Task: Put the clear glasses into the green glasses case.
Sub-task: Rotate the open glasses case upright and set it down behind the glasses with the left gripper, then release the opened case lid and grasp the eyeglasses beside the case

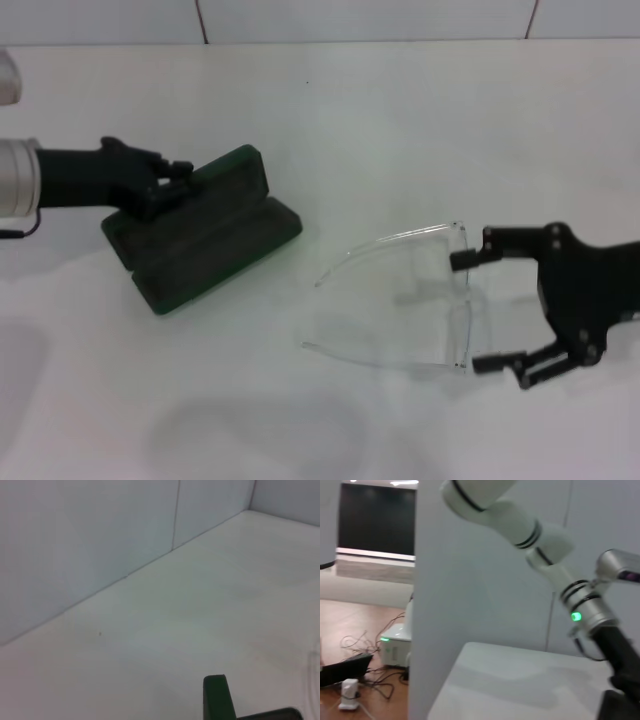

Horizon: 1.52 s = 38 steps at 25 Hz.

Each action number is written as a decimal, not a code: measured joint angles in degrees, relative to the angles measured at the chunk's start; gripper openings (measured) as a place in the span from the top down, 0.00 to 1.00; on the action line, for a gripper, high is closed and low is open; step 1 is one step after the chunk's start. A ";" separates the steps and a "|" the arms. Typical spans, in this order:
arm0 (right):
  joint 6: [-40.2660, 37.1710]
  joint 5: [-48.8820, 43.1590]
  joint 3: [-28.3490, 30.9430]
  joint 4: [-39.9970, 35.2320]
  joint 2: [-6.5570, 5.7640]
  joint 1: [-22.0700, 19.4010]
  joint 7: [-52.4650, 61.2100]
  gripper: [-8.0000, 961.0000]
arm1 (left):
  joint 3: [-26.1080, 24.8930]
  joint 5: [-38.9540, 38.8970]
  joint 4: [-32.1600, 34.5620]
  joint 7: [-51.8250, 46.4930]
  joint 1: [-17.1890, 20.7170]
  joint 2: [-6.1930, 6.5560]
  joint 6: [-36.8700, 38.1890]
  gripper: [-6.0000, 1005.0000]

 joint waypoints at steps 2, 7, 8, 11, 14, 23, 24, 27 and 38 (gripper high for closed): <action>-0.57 -1.18 -0.07 -0.02 0.65 -0.45 -1.47 0.08 | 0.00 -0.06 0.46 1.48 -1.15 0.02 -0.02 0.72; -1.13 -3.15 -0.12 -0.10 1.81 -0.98 -3.27 0.08 | 0.00 0.02 4.64 5.60 -4.75 0.14 -2.34 0.79; -1.12 -3.43 -0.12 -0.08 2.10 -1.14 -3.60 0.08 | 0.00 0.32 5.78 6.34 -5.60 0.14 -3.62 0.80; -0.98 -3.81 -0.07 0.14 2.51 -1.61 -3.98 0.08 | 0.00 2.12 9.63 9.15 -8.09 0.12 -7.03 0.81; -0.85 -3.83 0.03 0.30 2.61 -2.27 -4.02 0.08 | 0.00 4.53 13.53 11.21 -10.47 0.12 -9.68 0.80; -0.55 -3.82 0.21 0.52 2.98 -2.78 -4.06 0.08 | 0.00 9.01 19.48 18.78 -13.73 -0.12 -11.04 0.79; -0.40 -3.82 0.21 0.51 2.99 -2.80 -4.06 0.08 | 0.00 9.01 19.88 19.36 -13.76 -0.14 -11.23 0.79; 0.28 -3.82 0.28 0.51 2.99 -2.83 -4.06 0.08 | 0.00 8.44 20.66 20.73 -13.62 -0.16 -11.26 0.78; 2.38 -3.55 1.68 0.06 2.93 -2.33 -3.54 0.08 | -0.09 4.71 20.71 20.94 -12.46 -0.18 -8.98 0.76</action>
